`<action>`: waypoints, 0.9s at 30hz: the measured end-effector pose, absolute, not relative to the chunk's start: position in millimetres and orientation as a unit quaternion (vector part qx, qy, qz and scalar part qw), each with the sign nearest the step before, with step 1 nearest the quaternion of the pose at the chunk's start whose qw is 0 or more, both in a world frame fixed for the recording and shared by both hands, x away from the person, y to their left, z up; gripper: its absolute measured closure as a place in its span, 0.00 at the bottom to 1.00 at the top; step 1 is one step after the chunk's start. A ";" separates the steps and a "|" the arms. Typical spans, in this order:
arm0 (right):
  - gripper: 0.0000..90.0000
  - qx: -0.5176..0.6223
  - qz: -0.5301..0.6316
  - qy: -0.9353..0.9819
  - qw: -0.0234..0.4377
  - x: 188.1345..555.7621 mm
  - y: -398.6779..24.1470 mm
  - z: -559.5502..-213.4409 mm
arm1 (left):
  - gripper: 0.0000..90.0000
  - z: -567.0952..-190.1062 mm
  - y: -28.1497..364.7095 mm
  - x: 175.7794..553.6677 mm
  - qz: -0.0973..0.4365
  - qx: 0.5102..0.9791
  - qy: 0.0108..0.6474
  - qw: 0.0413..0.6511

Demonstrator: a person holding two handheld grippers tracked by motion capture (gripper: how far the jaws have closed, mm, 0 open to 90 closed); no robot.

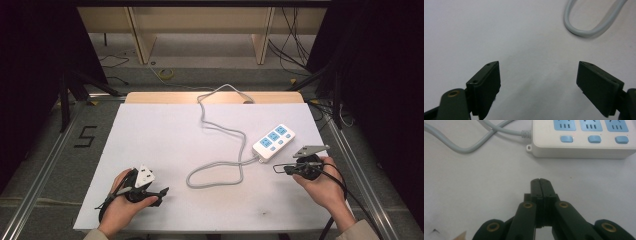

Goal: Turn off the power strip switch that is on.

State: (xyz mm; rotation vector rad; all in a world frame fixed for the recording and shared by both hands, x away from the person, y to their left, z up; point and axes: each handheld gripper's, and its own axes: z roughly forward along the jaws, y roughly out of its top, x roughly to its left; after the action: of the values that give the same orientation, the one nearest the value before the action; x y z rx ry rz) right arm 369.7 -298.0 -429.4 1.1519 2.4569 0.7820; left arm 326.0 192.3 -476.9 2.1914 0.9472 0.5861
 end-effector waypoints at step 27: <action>1.00 0.408 0.271 0.857 0.157 382.7 -296.1 -425.9 | 0.21 -476.7 192.7 326.1 0.225 0.840 0.363 0.334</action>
State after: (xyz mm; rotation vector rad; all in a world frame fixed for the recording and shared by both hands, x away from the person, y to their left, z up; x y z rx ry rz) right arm 382.7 -296.1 -425.9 1.1681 2.4530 0.7753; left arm 326.1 192.7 -476.7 2.1936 0.9463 0.5876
